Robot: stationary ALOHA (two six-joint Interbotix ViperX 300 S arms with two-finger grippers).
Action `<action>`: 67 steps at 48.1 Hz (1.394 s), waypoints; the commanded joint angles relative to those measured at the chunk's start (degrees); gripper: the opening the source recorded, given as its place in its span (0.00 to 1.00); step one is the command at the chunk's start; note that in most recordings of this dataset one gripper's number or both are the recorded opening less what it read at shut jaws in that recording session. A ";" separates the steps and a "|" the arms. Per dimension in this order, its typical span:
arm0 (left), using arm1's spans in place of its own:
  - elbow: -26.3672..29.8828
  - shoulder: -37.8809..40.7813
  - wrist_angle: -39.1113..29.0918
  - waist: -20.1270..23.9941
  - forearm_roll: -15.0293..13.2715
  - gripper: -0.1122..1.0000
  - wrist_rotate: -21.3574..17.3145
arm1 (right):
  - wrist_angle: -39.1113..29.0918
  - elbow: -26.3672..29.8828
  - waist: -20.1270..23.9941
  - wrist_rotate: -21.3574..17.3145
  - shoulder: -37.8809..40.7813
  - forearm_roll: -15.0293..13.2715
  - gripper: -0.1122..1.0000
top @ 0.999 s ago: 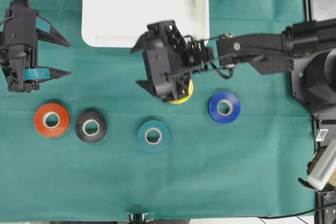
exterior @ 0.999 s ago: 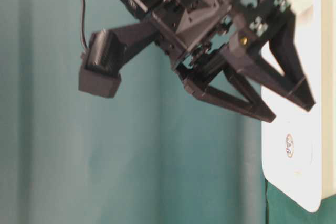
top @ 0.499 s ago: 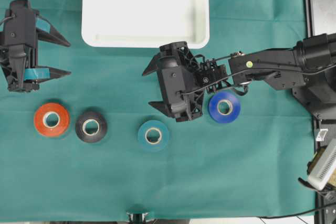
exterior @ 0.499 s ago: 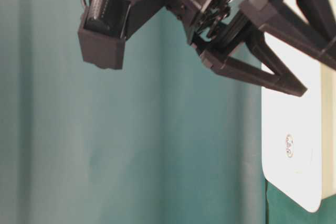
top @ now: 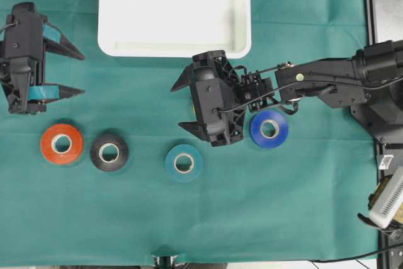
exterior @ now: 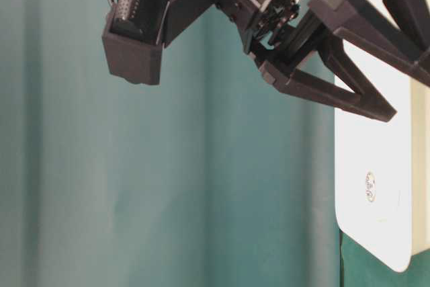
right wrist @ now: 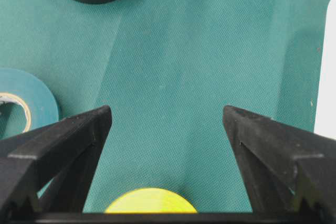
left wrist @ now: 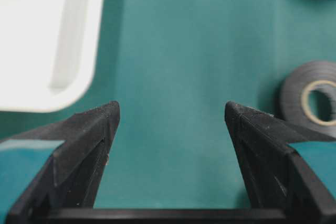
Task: Put the tape alternately from left to right into the white case.
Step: 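Withdraw the right gripper from the tray to the table center, then move the left gripper down onto the black tape roll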
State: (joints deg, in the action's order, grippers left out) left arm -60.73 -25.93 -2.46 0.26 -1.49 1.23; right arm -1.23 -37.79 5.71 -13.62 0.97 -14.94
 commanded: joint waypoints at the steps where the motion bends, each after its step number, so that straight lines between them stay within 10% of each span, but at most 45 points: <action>1: 1.49 -0.44 0.35 -1.67 -0.18 0.84 0.97 | 0.70 0.88 0.09 -0.09 -1.67 -0.09 0.76; 26: 3.25 2.29 1.41 -10.55 -0.18 0.84 7.82 | 0.88 0.97 0.09 -0.09 -1.67 -0.18 0.76; 67: 13.62 24.35 2.37 -14.94 -0.09 0.84 8.00 | 0.88 0.70 0.09 -0.09 -1.41 -0.18 0.76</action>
State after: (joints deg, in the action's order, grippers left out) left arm -48.60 -2.11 -0.26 -14.59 -1.58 9.32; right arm -0.88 -37.79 5.63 -13.71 0.97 -15.03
